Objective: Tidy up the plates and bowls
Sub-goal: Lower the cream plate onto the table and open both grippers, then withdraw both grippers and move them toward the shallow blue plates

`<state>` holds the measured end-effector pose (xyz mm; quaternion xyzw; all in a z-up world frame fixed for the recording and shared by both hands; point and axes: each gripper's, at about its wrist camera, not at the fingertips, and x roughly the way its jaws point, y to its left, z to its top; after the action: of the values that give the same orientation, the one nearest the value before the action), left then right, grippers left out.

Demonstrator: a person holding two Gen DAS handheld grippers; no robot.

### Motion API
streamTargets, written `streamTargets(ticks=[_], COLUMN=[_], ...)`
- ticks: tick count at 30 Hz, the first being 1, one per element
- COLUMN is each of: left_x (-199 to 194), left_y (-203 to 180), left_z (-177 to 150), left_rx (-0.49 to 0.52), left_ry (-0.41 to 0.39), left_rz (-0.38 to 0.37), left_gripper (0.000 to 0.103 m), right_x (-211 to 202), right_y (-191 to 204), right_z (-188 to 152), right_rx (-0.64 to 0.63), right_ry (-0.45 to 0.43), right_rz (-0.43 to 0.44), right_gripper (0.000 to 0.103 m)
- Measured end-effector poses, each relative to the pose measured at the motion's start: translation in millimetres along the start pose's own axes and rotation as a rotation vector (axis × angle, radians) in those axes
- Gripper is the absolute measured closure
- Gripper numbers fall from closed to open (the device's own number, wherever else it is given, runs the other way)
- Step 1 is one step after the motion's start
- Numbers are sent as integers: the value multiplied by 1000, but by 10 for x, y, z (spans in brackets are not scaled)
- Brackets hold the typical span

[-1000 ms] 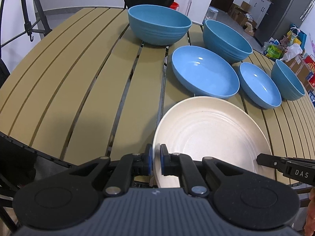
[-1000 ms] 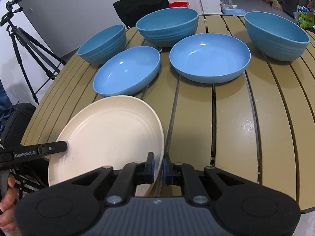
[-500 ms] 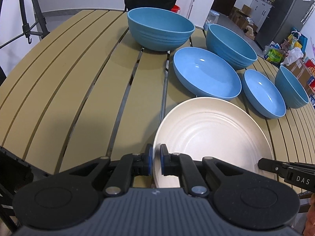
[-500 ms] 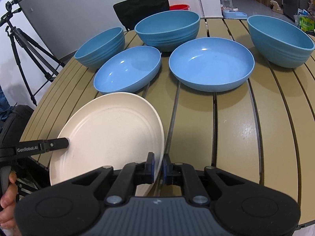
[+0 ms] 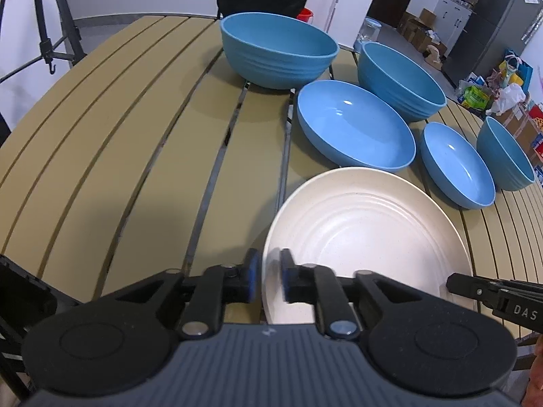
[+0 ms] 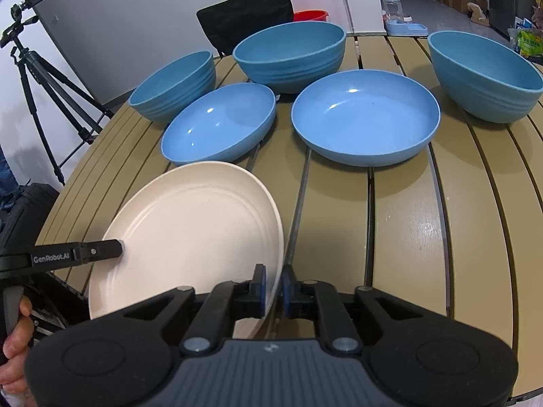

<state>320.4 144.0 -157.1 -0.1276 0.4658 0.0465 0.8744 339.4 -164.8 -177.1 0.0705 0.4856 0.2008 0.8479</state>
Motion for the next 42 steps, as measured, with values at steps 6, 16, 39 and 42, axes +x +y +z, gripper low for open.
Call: streamTargets(ticks=[6,16,39,42], left_x=[-193,-582,-1660,-1757], left_y=[-15,-147,-559,-593], left_z=[43,0,-608,-680], left_rx=[10,41,69,64], left_ry=[-64,-132,-216,-226], left_rz=[15,36,50,54], left_gripper=[35,0,0,0], right_x=[-107,-486,-1708,-1854], right_y=[-21,26,44,22], right_z=[30,-9,-611,-676], right_rx=[12,1,-14,-17], right_ry=[-32,-98,-209,-231], right_rz=[6,-49,-110,-114], right_gripper=[65,1,0,0])
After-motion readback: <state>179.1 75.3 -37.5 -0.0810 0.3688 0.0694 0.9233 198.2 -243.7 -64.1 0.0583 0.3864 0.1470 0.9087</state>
